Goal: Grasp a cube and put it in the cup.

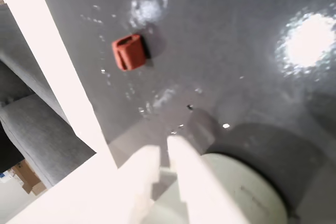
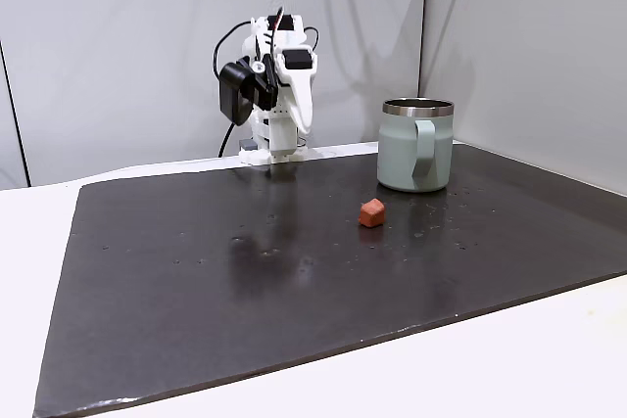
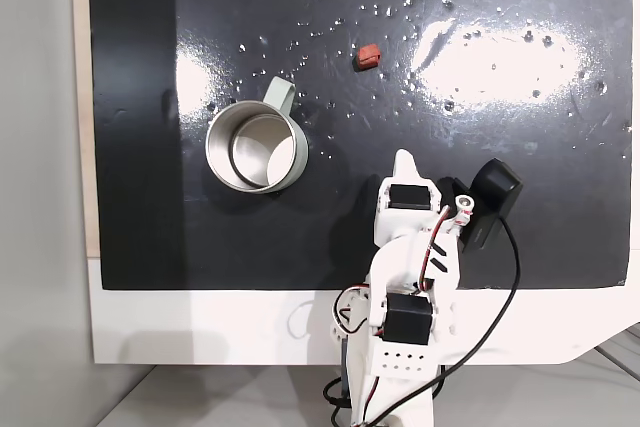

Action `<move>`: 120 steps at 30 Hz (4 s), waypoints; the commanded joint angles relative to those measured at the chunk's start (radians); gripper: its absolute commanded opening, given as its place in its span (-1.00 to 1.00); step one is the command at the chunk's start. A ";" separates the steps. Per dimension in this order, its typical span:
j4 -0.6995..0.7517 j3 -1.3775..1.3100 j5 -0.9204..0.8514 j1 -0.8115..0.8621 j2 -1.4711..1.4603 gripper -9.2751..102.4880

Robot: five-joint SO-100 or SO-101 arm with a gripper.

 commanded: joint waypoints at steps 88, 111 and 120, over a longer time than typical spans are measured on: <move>0.557 -1.744 -0.219 -0.143 -1.821 -0.33; 0.607 -2.000 -0.213 -0.137 -2.120 -0.37; 0.747 -2.272 -0.196 -0.155 -2.289 -0.42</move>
